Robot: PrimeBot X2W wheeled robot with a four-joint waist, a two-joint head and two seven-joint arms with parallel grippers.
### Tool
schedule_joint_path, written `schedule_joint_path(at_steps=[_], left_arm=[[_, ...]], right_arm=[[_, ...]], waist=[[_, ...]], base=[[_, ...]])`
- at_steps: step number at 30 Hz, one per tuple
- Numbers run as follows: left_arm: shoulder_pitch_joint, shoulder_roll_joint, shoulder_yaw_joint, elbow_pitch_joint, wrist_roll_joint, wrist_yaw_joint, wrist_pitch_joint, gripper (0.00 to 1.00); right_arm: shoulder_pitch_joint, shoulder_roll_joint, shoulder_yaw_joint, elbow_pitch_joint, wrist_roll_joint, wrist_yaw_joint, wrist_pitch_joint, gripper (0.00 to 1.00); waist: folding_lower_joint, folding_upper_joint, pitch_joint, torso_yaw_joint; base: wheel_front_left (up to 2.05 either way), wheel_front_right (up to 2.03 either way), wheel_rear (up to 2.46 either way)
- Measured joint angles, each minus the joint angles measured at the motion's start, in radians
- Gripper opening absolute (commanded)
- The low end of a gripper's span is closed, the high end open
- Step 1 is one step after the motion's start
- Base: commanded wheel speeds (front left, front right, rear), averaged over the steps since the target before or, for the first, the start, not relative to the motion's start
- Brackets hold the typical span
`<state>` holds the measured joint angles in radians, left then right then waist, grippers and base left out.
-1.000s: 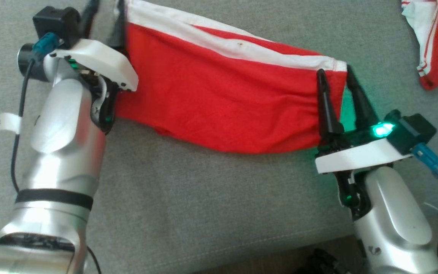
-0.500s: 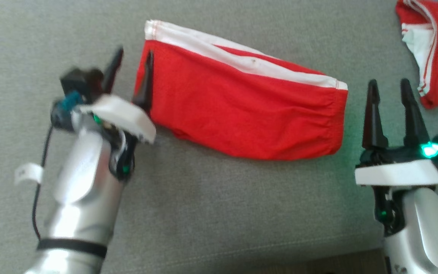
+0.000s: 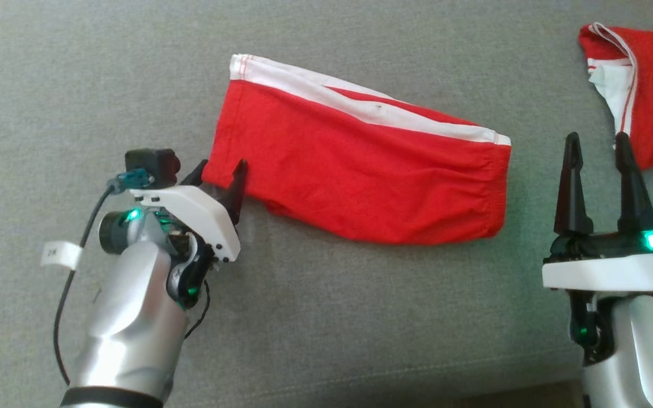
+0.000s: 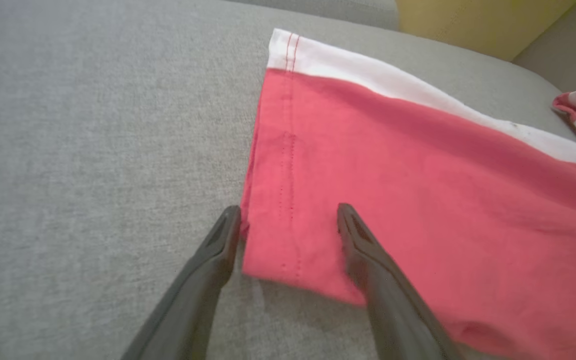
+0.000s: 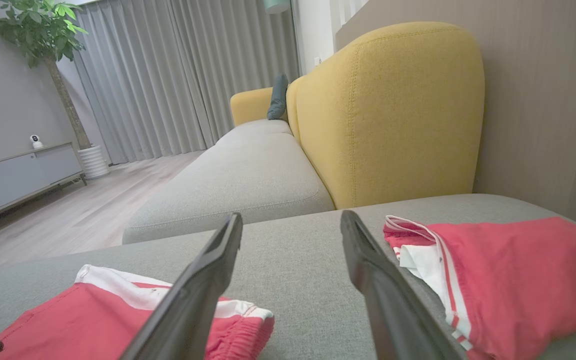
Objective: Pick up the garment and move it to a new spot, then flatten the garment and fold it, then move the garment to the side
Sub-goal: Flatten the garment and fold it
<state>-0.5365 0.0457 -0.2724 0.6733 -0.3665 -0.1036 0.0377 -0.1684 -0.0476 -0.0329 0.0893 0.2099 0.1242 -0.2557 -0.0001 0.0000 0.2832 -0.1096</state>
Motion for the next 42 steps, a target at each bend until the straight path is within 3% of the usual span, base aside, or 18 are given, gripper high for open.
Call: schedule_joint_path(at_steps=[8, 9, 10, 12, 18, 26, 33, 40, 42], left_arm=[[0.000, 0.004, 0.028, -0.011, -0.071, 0.002, 0.077, 1.00], [0.000, 0.004, 0.028, -0.013, -0.074, -0.002, 0.084, 0.77], [0.000, 0.006, 0.025, -0.016, -0.080, -0.003, 0.089, 0.34], [0.000, 0.006, 0.017, -0.019, -0.089, -0.004, 0.103, 0.00], [0.010, 0.005, -0.002, -0.031, -0.115, -0.012, 0.069, 0.00], [0.156, 0.003, 0.030, -0.143, -0.185, -0.009, -0.036, 0.00], [0.346, 0.001, 0.021, -0.280, -0.217, 0.048, -0.076, 0.00], [0.435, 0.001, -0.018, -0.364, -0.245, 0.099, -0.098, 0.00], [0.439, 0.002, -0.023, -0.377, -0.243, 0.114, -0.126, 0.48]], right_arm=[[0.000, 0.000, 0.011, -0.006, 0.002, 0.000, 0.000, 1.00], [0.000, 0.000, 0.011, -0.006, 0.002, 0.000, 0.000, 1.00], [0.000, 0.000, 0.011, -0.007, 0.002, 0.000, 0.000, 1.00], [0.000, 0.000, 0.011, -0.007, 0.002, 0.000, 0.000, 1.00], [0.000, 0.000, 0.011, -0.006, 0.009, 0.000, 0.000, 1.00], [0.039, 0.001, -0.035, 0.037, -0.027, 0.000, 0.000, 1.00], [0.054, 0.002, -0.084, 0.080, -0.066, 0.000, 0.000, 1.00], [0.054, 0.002, -0.087, 0.085, -0.077, 0.000, 0.009, 1.00], [0.054, 0.002, -0.080, 0.085, -0.077, 0.000, 0.010, 1.00]], waist=[[0.0000, 0.0000, 0.015, -0.028], [0.0000, 0.0000, 0.016, -0.030], [0.0000, 0.0000, 0.016, -0.032], [0.0000, 0.0000, 0.016, -0.035], [0.0000, 0.0000, 0.005, -0.035], [0.0000, 0.0000, -0.043, -0.002], [0.0000, 0.0000, -0.077, 0.043], [0.0000, 0.0000, -0.091, 0.061], [0.0000, 0.0000, -0.095, 0.063]], base=[[0.00, 0.00, 0.00], [0.00, 0.00, 0.00], [0.00, 0.00, 0.00], [0.00, 0.00, 0.00], [0.00, 0.00, 0.00], [0.00, 0.00, 0.00], [0.00, 0.00, 0.00], [0.00, 0.00, 0.00], [0.00, 0.00, 0.00]])
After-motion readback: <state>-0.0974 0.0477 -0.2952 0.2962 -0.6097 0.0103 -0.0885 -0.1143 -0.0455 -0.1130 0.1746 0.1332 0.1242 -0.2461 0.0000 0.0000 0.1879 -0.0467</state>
